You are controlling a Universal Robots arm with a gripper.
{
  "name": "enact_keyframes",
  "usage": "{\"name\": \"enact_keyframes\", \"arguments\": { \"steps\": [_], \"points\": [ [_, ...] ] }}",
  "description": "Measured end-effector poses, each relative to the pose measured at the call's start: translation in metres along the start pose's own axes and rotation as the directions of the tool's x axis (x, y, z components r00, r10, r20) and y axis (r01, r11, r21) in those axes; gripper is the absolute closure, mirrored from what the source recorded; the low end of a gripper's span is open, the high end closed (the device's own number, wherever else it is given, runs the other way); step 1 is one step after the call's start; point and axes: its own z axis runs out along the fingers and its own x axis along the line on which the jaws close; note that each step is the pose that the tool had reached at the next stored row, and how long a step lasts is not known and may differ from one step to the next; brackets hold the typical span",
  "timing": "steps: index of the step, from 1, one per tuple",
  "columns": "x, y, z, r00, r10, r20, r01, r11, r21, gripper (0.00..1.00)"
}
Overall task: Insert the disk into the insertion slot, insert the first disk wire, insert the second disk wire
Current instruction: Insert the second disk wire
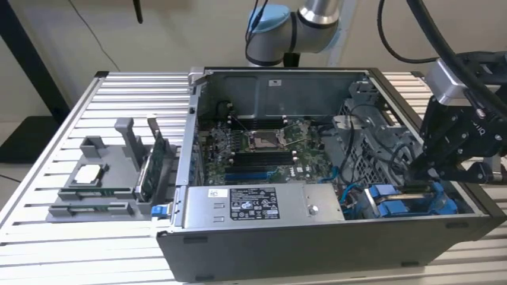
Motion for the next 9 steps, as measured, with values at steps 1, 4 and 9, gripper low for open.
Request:
{"name": "enact_keyframes", "arguments": {
  "steps": [1, 4, 9],
  "points": [
    [-0.0003, 0.0001, -0.0019, 1.0, 0.0, -0.0002, 0.0, 1.0, -0.0001, 0.76],
    [-0.0004, 0.0002, -0.0028, 1.0, 0.0, 0.0002, 0.0, 1.0, -0.0002, 0.76],
    [-0.0005, 0.0002, -0.003, 1.0, 0.0, 0.0006, 0.0, 1.0, -0.0002, 0.76]
  ]
}}
